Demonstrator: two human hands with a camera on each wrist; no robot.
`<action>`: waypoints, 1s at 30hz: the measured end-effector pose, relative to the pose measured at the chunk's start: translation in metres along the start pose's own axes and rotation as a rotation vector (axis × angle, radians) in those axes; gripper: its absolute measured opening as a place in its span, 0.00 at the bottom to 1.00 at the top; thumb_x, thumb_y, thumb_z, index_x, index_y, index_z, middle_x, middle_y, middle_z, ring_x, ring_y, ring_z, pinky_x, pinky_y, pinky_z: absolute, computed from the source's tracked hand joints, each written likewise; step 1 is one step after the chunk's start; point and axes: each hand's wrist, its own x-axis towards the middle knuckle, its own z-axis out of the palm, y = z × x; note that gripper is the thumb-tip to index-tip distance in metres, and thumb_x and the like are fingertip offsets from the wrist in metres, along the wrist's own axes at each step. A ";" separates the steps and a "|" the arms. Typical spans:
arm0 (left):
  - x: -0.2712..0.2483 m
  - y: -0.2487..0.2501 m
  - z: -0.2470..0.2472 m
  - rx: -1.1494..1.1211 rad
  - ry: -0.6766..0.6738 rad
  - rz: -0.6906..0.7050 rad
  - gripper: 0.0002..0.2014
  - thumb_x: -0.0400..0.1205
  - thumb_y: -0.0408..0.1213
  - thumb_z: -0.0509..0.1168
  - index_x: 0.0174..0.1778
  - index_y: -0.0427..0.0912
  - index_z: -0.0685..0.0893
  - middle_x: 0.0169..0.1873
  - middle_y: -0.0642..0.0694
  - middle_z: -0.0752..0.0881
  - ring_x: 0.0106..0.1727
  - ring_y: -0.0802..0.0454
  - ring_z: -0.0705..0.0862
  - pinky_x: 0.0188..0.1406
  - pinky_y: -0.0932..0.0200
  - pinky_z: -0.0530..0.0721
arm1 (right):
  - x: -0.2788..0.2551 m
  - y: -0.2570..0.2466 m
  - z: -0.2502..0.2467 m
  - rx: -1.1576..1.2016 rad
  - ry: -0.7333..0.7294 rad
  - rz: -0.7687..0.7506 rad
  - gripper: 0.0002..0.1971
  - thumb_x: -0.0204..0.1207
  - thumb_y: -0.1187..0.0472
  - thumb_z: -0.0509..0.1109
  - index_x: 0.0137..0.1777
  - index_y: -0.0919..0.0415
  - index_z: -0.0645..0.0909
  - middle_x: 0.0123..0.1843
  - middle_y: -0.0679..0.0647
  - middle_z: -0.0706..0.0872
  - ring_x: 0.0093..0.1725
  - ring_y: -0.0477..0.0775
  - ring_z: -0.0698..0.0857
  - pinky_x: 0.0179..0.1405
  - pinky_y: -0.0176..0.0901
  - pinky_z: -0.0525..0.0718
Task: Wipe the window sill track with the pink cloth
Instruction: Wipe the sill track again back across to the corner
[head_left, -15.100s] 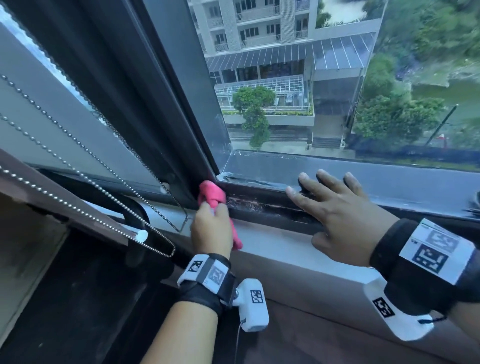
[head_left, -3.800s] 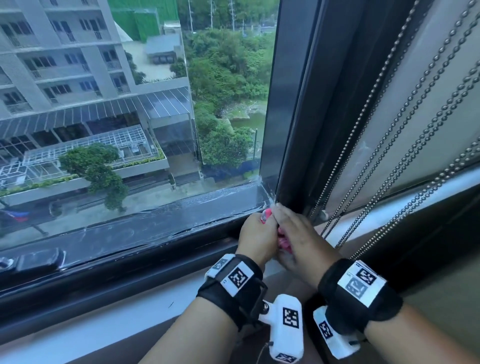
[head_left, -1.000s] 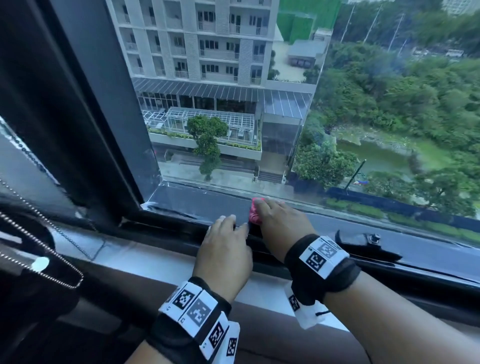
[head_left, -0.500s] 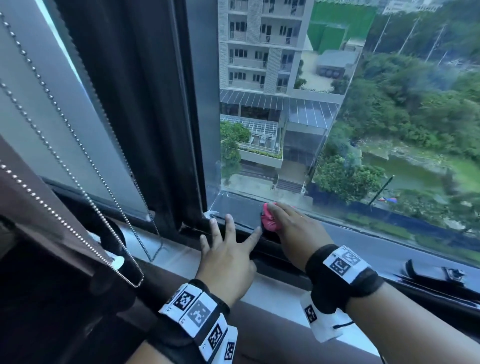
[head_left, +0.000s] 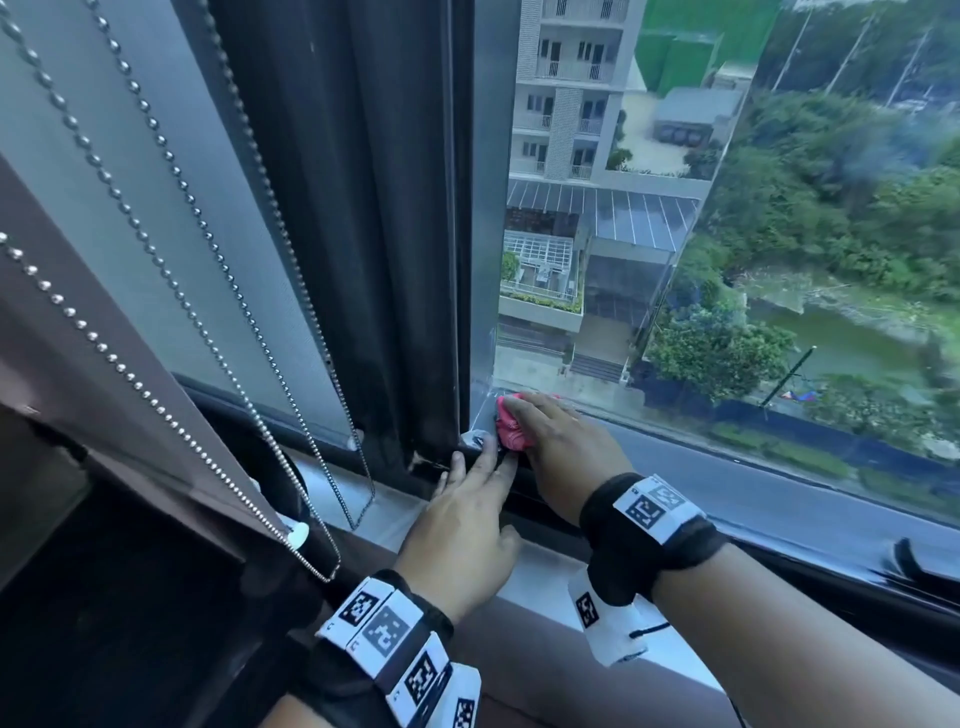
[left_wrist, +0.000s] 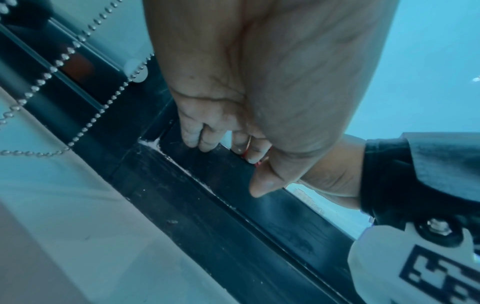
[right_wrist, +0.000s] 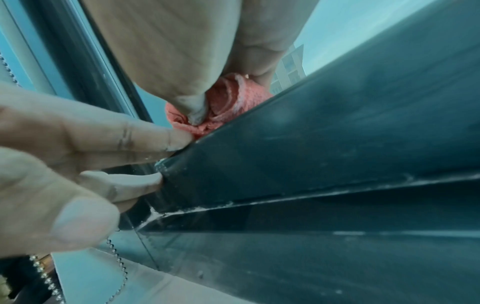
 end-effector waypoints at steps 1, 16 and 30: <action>-0.001 0.001 -0.002 -0.021 0.002 0.000 0.37 0.79 0.34 0.57 0.86 0.53 0.55 0.87 0.54 0.45 0.87 0.41 0.47 0.85 0.48 0.56 | 0.001 -0.001 0.001 0.011 0.000 -0.006 0.30 0.81 0.64 0.58 0.82 0.52 0.58 0.83 0.50 0.63 0.82 0.53 0.61 0.80 0.42 0.56; -0.009 0.008 -0.017 -0.115 0.085 0.054 0.34 0.76 0.30 0.57 0.82 0.45 0.67 0.85 0.50 0.59 0.85 0.59 0.55 0.81 0.67 0.54 | -0.007 -0.001 -0.008 0.039 -0.008 -0.051 0.28 0.79 0.64 0.58 0.79 0.44 0.63 0.81 0.44 0.66 0.81 0.51 0.61 0.79 0.44 0.61; -0.016 0.021 -0.016 -0.596 0.060 -0.195 0.24 0.78 0.67 0.57 0.49 0.51 0.85 0.48 0.50 0.90 0.54 0.50 0.86 0.61 0.43 0.83 | -0.034 -0.002 -0.026 0.064 -0.007 -0.105 0.20 0.79 0.52 0.60 0.71 0.37 0.70 0.70 0.36 0.78 0.71 0.46 0.73 0.66 0.50 0.78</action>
